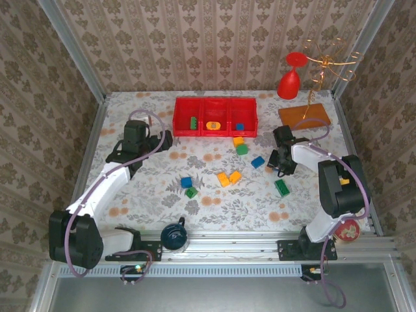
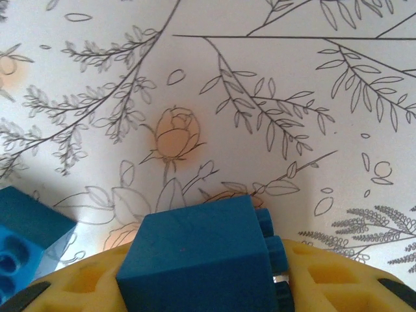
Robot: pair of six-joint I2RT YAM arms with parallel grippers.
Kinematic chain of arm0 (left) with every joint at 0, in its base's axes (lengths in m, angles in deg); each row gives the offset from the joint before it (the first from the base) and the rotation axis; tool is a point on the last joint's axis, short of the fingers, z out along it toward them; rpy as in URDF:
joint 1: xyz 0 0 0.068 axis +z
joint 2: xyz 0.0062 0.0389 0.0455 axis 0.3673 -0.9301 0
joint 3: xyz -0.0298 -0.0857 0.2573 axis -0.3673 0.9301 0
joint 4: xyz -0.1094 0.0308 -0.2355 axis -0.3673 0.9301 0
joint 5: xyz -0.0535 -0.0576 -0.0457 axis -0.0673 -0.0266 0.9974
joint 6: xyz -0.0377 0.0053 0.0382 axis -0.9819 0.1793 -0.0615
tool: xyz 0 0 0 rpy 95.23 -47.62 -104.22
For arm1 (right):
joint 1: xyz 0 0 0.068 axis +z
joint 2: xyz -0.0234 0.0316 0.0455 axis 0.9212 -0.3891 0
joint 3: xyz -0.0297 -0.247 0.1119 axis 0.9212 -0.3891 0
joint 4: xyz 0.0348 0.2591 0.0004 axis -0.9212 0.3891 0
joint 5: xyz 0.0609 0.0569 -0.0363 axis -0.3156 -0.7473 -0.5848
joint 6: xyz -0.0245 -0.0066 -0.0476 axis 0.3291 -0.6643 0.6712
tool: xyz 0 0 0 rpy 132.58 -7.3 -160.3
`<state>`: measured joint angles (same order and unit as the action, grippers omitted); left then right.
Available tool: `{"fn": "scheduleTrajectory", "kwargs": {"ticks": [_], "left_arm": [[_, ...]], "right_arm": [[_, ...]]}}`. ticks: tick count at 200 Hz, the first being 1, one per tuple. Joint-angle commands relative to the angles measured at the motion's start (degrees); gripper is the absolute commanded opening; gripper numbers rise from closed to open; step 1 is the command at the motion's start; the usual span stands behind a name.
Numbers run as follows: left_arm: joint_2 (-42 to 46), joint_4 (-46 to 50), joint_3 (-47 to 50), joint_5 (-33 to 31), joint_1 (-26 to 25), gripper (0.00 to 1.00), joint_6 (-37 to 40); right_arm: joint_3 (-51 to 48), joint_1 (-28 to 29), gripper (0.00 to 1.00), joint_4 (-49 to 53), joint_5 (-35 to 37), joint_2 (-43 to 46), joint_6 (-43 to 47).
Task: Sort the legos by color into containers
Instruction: Pick up the lego from the middle-right of the table, then place the lego in the container.
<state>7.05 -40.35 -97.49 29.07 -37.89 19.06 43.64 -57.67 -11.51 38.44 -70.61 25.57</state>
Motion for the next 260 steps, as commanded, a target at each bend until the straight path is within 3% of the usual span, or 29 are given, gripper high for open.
{"fn": "scheduleTrajectory", "kwargs": {"ticks": [1,82,177,260], "left_arm": [[1.63,0.27,0.66,0.22,0.64,1.0,-0.6],[2.15,0.08,1.41,0.9,1.11,1.0,-0.88],[2.67,0.22,2.57,1.64,1.92,1.0,-1.31],[3.35,1.41,3.42,2.33,2.53,1.0,-1.31]], "right_arm": [[3.32,1.4,0.3,3.22,1.95,2.74,0.25],[14.83,6.29,0.29,4.79,3.83,1.73,2.07],[35.61,11.03,0.29,8.0,6.08,-12.61,6.72],[55.77,11.57,0.32,12.94,11.57,-28.03,11.85]]}}
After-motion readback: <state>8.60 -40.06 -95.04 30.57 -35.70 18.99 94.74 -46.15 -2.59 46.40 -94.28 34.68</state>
